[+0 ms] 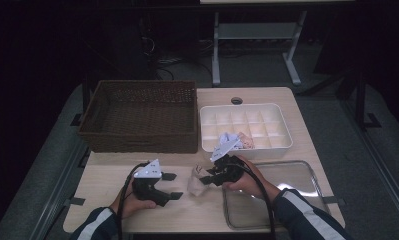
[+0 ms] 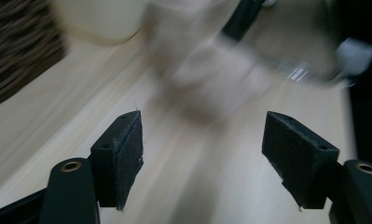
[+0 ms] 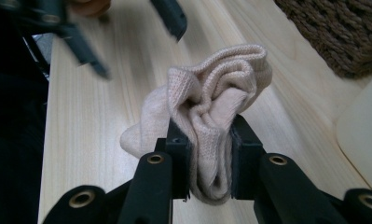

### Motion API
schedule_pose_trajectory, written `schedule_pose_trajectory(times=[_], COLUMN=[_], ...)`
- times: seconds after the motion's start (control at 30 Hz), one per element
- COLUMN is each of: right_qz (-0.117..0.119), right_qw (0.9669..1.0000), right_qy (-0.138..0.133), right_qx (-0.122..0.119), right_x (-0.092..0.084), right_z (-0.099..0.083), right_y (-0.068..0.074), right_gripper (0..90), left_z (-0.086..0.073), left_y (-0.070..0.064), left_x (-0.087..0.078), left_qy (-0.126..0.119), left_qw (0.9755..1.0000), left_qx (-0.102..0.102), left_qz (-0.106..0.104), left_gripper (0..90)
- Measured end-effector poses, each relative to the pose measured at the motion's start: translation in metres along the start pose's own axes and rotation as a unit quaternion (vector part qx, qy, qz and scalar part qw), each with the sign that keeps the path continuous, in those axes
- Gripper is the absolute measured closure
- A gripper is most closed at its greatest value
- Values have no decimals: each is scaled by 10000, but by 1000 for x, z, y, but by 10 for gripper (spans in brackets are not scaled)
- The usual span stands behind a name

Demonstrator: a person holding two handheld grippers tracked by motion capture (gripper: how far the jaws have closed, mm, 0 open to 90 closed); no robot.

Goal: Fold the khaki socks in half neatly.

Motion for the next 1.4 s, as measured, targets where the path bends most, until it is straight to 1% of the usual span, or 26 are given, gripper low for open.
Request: schedule_pose_trajectory(times=[0.07, 0.13, 0.2, 0.23, 0.33, 0.37, 0.4, 0.43, 0.47, 0.5, 0.53, 0.63, 0.73, 0.8, 0.9, 0.97, 1.0, 1.1, 1.13, 1.17, 1.2, 1.23, 1.27, 1.3, 1.37, 1.4], right_qz=[-33, -37, -6, -7, 56, 42, 64, 64, 64, 22, 27, 22, 43, 70, 77, -16, -74, 89, 89, 334, 447, 567, 679, 828, 991, 991], right_qw=[9999, 9999, 9998, 9998, 9996, 9994, 9996, 9993, 9993, 9993, 9989, 9982, 9980, 9976, 9979, 9987, 9988, 9988, 9988, 9983, 9978, 9972, 9965, 9949, 9930, 9929], right_qy=[7, 27, 25, 14, 30, 43, 104, 81, 81, 174, 165, 151, 98, 101, 42, 51, 72, 104, 104, 99, 81, 61, 66, 101, 25, 19], right_qx=[-109, -129, -194, -220, -273, -343, -273, -350, -350, -333, -446, -578, -623, -682, -645, -502, -487, -472, -472, -476, -475, -486, -492, -565, -647, -651], right_x=[2, 3, 4, 4, 6, 7, 7, 8, 8, 9, 10, 12, 12, 12, 13, 13, 14, 18, 18, 18, 18, 19, 19, 20, 17, 15], right_z=[1, 1, 0, 1, 1, 1, 0, 0, 0, -1, -1, -1, 0, 0, 0, 0, 0, -3, -3, -4, -4, -4, -4, -5, -4, -3], right_y=[1, 2, 3, 4, 8, 8, 11, 11, 11, 14, 13, 14, 14, 15, 15, 15, 14, 9, 9, 10, 12, 13, 14, 16, 20, 22], right_gripper=[732, 731, 732, 731, 731, 731, 731, 730, 730, 728, 728, 723, 719, 713, 637, 484, 422, 318, 318, 340, 346, 349, 399, 516, 591, 632], left_z=[4, 5, 5, 6, 7, 8, 7, 7, 7, 5, 5, 3, 2, 2, 2, 2, 2, 2, 2, 2, 2, 2, 1, 1, 2, 1], left_y=[-4, -6, -6, -8, -10, -10, -10, -10, -10, -9, -9, -9, -7, -7, -7, -9, -9, -16, -16, -19, -19, -23, -24, -23, -23, -21], left_x=[11, 21, 25, 30, 37, 38, 40, 42, 42, 44, 45, 45, 44, 43, 41, 41, 41, 42, 42, 42, 42, 43, 44, 44, 40, 39], left_qy=[124, 184, 263, 302, 301, 367, 433, 489, 489, 555, 584, 601, 604, 631, 637, 656, 656, 640, 640, 630, 630, 657, 707, 692, 624, 609], left_qw=[9999, 9998, 9996, 9994, 9991, 9990, 9988, 9987, 9987, 9983, 9982, 9981, 9980, 9979, 9978, 9973, 9973, 9959, 9959, 9949, 9949, 9932, 9929, 9927, 9926, 9934], left_qx=[14, -95, -108, -141, -230, -193, -114, -75, -75, -62, -42, -23, -46, 23, 160, 289, 289, 563, 563, 647, 647, 754, 771, 814, 848, 774], left_qz=[62, 1, 1, -88, -207, -170, -182, -155, -155, -140, -131, -127, -157, -139, -122, -138, -138, -290, -290, -442, -442, -599, -570, -559, -604, -593], left_gripper=[282, 284, 307, 305, 310, 307, 323, 328, 336, 363, 381, 452, 482, 545, 642, 659, 665, 676, 678, 679, 679, 679, 678, 674, 674, 667])
Point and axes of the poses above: each handheld gripper's, and its own axes: x roughly forward along the jaws, z roughly out of its top, y roughly to its left, the point moved 5 cm from there along x, roughly forward along the jaws, and after that the axes turned 3 degrees about -y, right-handed, at the moved point
